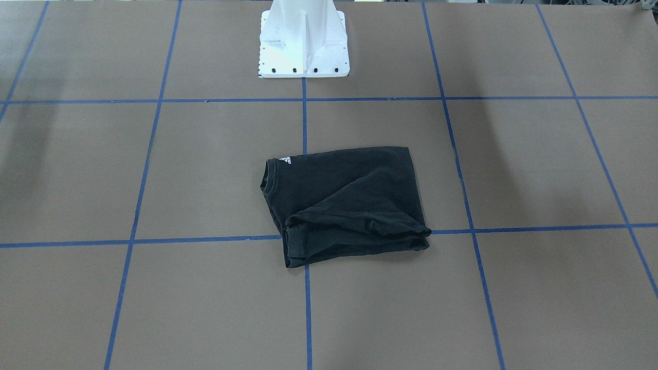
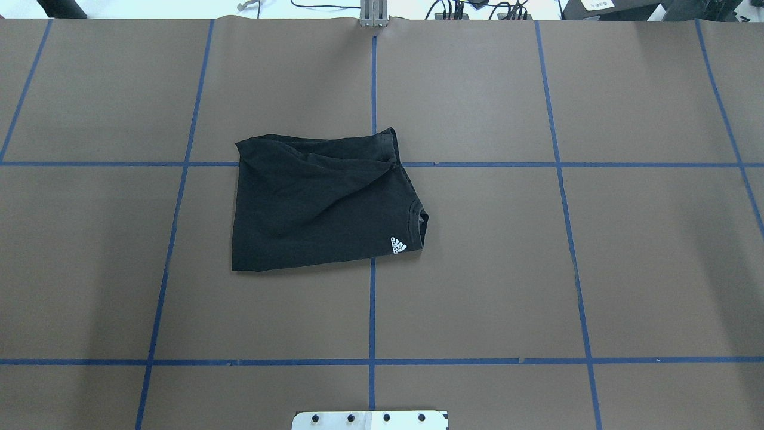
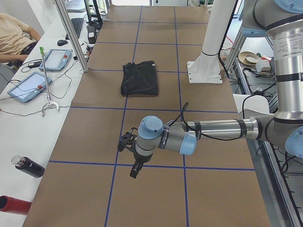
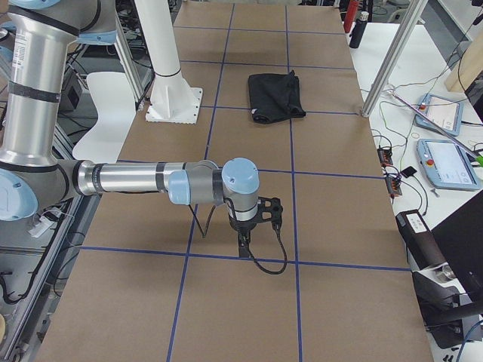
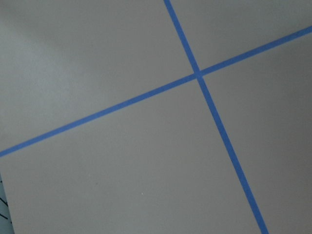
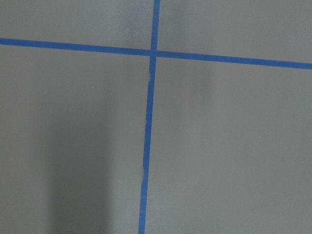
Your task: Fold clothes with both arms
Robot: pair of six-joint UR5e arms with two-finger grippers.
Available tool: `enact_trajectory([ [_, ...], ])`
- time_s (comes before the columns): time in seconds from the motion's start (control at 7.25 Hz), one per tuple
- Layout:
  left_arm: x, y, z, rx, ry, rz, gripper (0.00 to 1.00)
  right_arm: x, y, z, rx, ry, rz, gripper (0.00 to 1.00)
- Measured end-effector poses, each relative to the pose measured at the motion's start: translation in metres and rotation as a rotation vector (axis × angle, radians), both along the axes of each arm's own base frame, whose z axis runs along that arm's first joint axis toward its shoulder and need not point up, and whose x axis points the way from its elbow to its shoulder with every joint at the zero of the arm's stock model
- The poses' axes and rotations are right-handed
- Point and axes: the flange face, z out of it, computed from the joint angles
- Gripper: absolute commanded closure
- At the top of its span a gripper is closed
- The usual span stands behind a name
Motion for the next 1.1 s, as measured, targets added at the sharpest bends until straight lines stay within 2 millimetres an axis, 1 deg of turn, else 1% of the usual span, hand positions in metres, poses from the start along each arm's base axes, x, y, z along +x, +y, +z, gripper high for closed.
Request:
enact_trajectory([
  [0.28,-0.001,0.004,0.007,-0.015,-0.002,-0.003,0.0,0.0,0.0,0.0,0.005,0.0,0.005,0.0],
  [0.83,-0.001,0.013,0.011,-0.016,-0.002,0.001,0.0,0.0,-0.001,-0.004,0.024,0.001,-0.003,0.0],
  [1.1,0.0,0.026,0.024,-0.045,-0.003,0.002,0.0,0.0,-0.001,-0.004,0.021,0.001,0.0,0.0],
])
